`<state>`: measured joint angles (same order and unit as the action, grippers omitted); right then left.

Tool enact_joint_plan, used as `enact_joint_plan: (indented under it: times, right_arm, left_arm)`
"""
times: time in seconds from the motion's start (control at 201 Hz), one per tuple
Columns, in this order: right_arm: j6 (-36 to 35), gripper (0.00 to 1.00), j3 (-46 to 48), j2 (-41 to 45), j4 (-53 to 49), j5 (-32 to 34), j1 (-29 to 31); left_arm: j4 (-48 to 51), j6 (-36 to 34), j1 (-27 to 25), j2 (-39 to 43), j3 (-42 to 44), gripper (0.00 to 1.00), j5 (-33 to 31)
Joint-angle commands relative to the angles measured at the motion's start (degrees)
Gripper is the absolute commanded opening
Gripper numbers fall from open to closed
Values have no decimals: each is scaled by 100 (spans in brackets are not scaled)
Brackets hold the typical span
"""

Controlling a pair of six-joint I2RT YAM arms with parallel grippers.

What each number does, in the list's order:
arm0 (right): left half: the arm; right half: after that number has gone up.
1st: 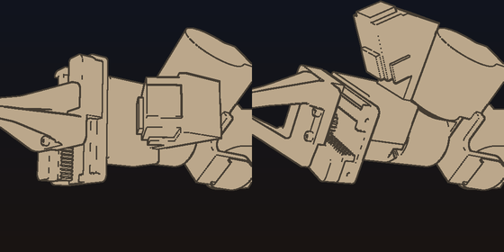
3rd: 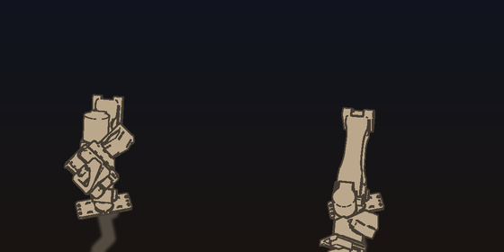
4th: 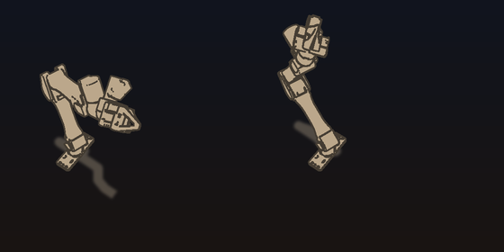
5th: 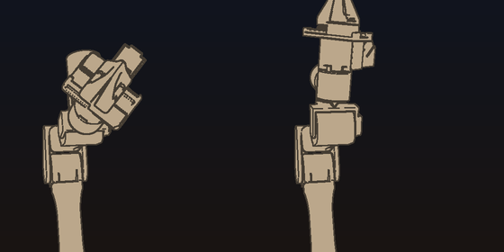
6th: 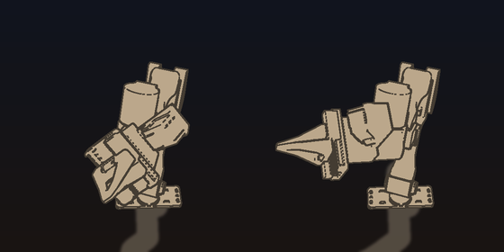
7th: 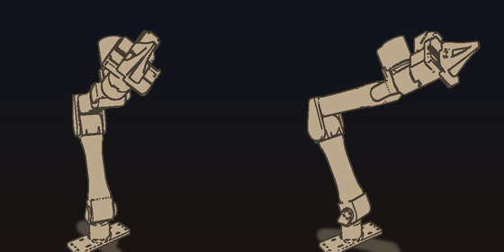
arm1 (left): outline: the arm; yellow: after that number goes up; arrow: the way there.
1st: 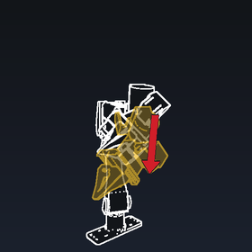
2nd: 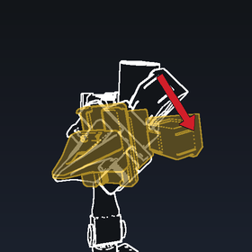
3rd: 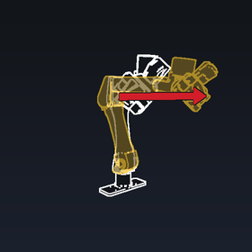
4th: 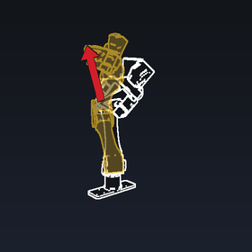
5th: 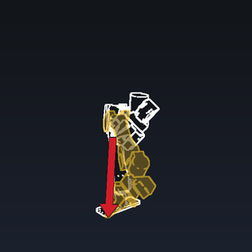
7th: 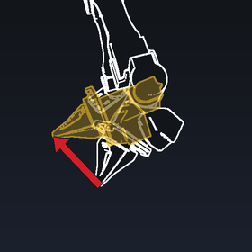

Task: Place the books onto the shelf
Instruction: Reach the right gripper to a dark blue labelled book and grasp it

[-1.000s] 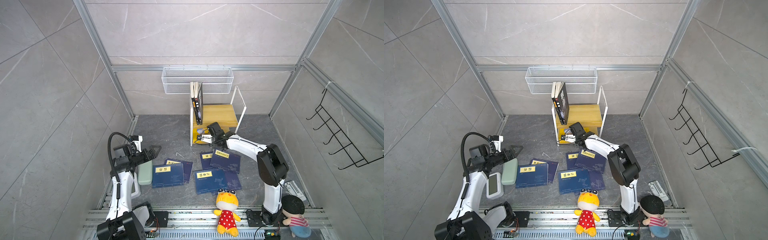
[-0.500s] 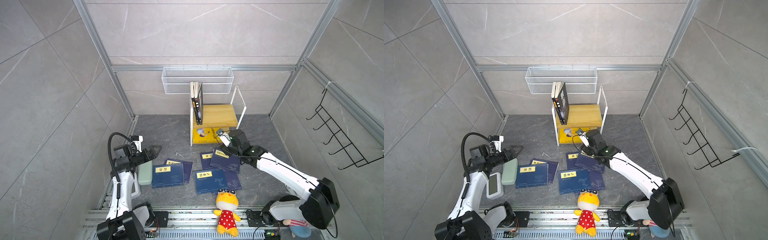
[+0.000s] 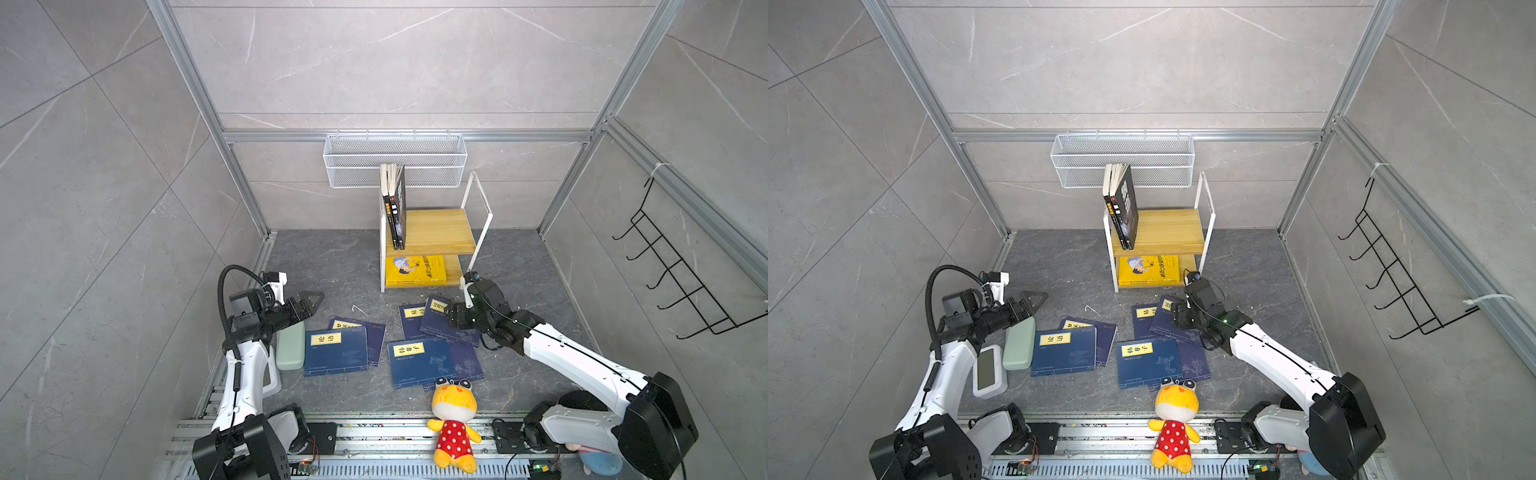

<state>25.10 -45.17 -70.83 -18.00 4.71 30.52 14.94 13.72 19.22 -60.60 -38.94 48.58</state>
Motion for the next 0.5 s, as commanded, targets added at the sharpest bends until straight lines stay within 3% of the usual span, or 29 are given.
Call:
enact_joint_plan:
  times: [0.0, 0.294, 0.498]
  right_arm:
    - [1082, 77, 351, 36, -218, -645, -508]
    - [1793, 65, 1611, 23, 897, -2816, -2196]
    - [1781, 62, 1943, -138, 1303, -3385, -2904]
  left_arm:
    - [-132, 128, -2, -24, -33, 100, 215]
    - [-176, 145, 7, -3, -4, 100, 257]
    - [-152, 176, 18, 1, -33, 100, 272]
